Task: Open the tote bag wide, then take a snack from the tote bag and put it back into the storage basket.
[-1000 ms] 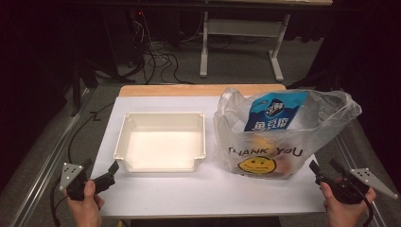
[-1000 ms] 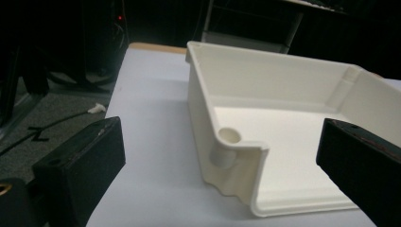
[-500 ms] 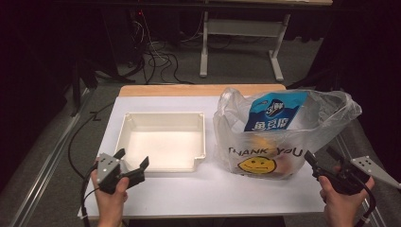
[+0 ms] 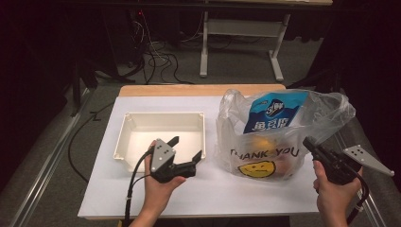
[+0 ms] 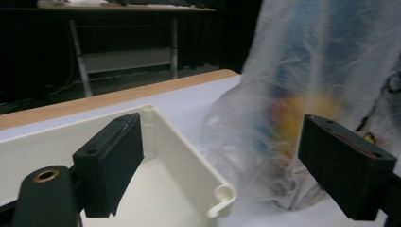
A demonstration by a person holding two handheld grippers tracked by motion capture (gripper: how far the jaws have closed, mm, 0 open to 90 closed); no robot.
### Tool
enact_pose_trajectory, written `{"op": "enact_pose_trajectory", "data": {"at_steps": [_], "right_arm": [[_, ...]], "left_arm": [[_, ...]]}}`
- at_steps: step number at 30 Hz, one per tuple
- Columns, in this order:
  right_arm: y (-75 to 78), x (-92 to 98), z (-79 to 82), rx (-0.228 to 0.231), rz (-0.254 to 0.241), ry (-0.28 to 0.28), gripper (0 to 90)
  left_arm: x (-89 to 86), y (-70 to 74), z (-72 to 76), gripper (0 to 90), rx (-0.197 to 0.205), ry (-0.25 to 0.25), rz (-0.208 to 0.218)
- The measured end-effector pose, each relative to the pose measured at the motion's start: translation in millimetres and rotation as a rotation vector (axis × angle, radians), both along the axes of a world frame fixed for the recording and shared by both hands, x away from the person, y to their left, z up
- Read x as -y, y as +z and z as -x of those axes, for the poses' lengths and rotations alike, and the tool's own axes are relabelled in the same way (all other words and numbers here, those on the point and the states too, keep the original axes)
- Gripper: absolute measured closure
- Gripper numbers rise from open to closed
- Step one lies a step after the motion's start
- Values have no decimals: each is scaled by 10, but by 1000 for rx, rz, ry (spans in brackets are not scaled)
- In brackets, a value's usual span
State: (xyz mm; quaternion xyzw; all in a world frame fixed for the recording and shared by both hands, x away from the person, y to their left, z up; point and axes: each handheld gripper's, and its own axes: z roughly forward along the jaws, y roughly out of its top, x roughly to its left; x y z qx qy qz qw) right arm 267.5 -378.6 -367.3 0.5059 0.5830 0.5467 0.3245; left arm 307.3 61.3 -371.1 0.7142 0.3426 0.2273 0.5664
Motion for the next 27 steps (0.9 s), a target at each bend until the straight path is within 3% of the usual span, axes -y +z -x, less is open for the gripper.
{"op": "enact_pose_trajectory", "data": {"at_steps": [5, 7, 13, 16, 19, 23, 25, 27], "right_arm": [[-60, -16, 11, -28, 46, -18, 896], [-85, -13, 12, -36, 48, -23, 898], [-161, -16, 10, -64, 63, -5, 899], [-173, -25, 21, -72, 70, 2, 899], [-190, -26, 28, -79, 78, 10, 898], [-230, -10, 36, -97, 80, 16, 899], [-256, 7, 50, -107, 78, 17, 899], [-286, 37, 65, -121, 79, 16, 898]], "left_arm": [[317, 5, 68, 164, 32, -78, -47], [409, 27, 79, 165, 34, -93, -38], [705, 187, 27, 182, 59, -106, -2], [812, 248, 29, 230, 96, -93, -8], [897, 262, -11, 446, 76, -91, 10], [890, 191, -131, 799, 0, -121, 47], [878, 133, -166, 900, -14, -117, 35], [854, 67, -213, 900, -57, -153, 46]]}}
